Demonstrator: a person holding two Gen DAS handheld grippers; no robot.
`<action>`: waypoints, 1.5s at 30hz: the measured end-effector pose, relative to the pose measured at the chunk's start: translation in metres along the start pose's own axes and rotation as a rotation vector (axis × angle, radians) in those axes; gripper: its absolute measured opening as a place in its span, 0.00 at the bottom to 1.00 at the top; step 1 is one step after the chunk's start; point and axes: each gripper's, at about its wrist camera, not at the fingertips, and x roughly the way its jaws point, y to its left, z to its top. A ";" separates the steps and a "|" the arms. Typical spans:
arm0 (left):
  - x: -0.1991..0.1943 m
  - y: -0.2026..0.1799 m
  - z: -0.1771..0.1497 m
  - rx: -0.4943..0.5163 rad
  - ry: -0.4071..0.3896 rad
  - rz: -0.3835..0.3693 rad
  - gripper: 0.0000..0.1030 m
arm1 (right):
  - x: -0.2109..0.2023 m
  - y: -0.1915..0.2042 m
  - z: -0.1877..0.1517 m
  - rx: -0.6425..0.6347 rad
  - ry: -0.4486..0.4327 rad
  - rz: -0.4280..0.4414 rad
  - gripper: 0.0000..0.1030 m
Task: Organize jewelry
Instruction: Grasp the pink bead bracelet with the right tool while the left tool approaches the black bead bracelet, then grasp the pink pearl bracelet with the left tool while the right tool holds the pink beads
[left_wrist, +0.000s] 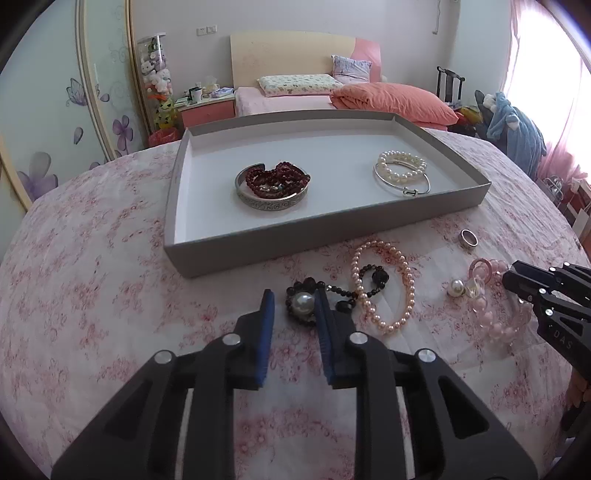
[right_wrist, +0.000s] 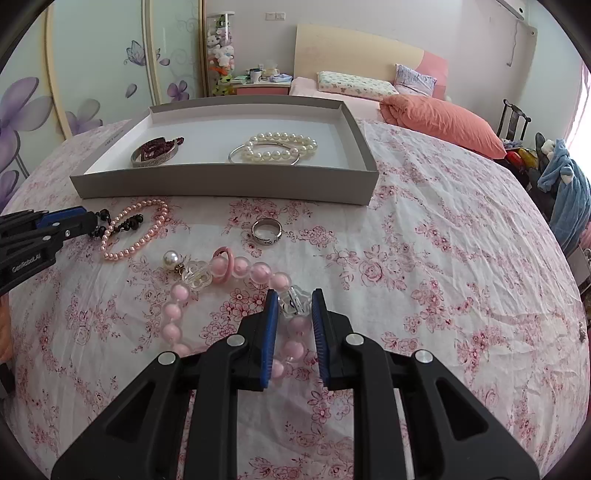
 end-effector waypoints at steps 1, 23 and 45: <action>0.001 -0.002 0.000 0.010 0.002 0.000 0.20 | 0.000 -0.001 -0.001 -0.001 0.000 0.000 0.19; -0.031 0.033 -0.015 -0.013 -0.053 0.013 0.42 | 0.000 -0.001 -0.001 0.001 0.000 0.007 0.19; -0.005 0.018 -0.012 0.010 0.022 0.063 0.15 | 0.000 -0.001 -0.001 0.006 0.002 0.014 0.19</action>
